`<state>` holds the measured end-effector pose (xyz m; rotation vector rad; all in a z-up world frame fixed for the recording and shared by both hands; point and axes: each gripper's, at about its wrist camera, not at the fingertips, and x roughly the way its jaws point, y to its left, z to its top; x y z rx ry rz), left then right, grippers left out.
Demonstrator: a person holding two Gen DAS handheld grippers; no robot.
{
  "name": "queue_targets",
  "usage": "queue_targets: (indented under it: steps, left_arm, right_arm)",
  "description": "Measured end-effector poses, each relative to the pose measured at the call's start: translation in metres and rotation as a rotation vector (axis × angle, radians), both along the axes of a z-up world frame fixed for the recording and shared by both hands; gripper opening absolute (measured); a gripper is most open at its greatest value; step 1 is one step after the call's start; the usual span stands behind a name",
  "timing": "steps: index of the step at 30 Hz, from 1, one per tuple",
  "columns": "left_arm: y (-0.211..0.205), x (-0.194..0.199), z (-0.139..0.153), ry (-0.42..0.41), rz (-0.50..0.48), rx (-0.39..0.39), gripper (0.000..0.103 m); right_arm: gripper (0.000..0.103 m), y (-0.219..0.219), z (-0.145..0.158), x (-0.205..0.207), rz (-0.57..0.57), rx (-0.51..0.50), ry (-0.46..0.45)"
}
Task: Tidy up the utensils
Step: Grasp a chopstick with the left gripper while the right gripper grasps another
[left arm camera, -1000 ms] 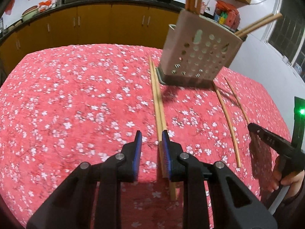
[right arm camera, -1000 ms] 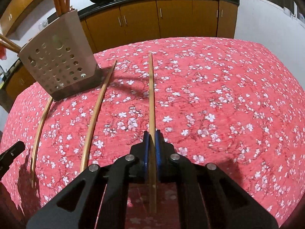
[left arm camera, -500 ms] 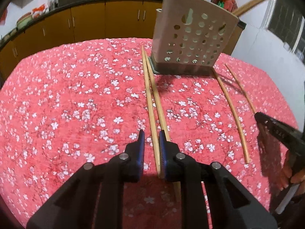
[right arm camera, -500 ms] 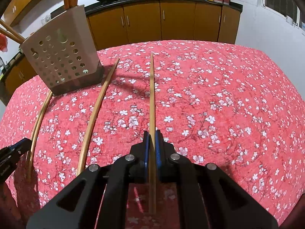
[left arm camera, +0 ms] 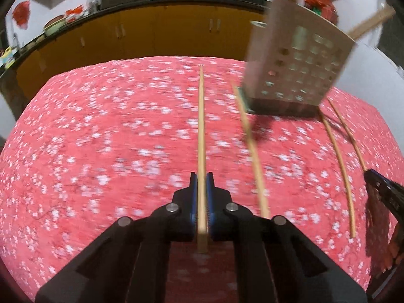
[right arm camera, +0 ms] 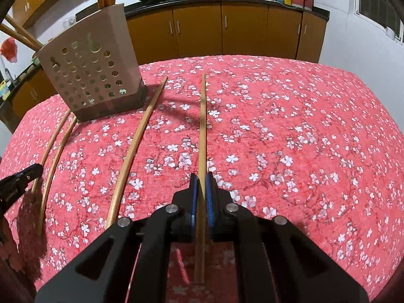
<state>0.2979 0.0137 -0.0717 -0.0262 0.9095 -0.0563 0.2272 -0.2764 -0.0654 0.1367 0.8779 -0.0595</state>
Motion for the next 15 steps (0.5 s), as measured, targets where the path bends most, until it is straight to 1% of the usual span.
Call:
queue_targets:
  steps: [3, 6, 10, 15]
  left_arm:
    - [0.017, 0.001, 0.001, 0.002, 0.008, -0.023, 0.008]
    - [0.024, -0.002, 0.001, -0.009, -0.005, -0.023, 0.009]
    - [0.019, -0.008, -0.001, -0.032, -0.011, 0.004, 0.010]
    - [0.020, -0.014, -0.001, -0.033, -0.009, -0.018, 0.010]
  right_arm:
    - [0.008, -0.003, 0.000, 0.003, -0.007, 0.001, -0.005]
    - [0.008, -0.004, 0.000, 0.006, -0.007, -0.003, -0.010]
    - [0.008, -0.001, -0.001, 0.006, 0.001, -0.027, -0.021]
    - [0.008, 0.000, -0.002, 0.006, 0.001, -0.022, -0.022]
